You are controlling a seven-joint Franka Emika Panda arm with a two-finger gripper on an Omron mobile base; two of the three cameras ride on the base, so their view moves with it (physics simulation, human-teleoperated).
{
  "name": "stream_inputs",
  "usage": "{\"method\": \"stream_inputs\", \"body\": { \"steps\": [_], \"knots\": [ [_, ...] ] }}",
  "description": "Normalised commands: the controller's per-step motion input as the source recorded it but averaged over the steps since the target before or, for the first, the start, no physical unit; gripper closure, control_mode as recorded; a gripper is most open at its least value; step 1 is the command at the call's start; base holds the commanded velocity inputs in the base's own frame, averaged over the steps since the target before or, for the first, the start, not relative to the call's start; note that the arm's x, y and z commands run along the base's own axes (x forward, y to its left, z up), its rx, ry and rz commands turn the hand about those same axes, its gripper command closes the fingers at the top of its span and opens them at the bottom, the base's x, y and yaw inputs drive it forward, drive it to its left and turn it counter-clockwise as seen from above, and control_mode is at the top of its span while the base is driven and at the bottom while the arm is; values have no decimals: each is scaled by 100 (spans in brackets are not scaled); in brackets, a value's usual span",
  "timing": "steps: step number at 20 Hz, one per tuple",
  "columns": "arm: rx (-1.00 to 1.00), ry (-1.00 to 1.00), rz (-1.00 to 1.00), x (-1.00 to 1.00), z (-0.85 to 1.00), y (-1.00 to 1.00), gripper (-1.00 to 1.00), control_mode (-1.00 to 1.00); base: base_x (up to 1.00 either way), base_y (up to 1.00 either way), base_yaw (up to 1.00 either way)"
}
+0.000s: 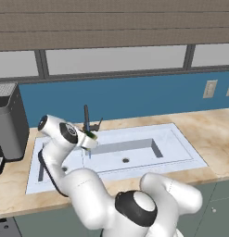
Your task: Soak the sponge with water for a few seconds and then drop it inside the sink.
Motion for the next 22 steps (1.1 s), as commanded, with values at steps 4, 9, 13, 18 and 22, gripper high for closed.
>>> {"method": "stream_inputs", "body": {
  "steps": [4, 9, 13, 18, 22],
  "knots": [
    [32, 0, 0, -20, 0, -55, 100, -100, 0, 0, 0],
    [36, 1, 4, -2, 10, -92, 100, -100, 0, 0, 0],
    [33, 4, 8, -10, 35, -88, 100, -100, 0, 0, 0],
    [26, 9, 13, -16, 40, -63, 100, -100, 0, 0, 0],
    [13, 22, 24, 0, 28, -52, 100, -100, 0, 0, 0]
  ]
}}
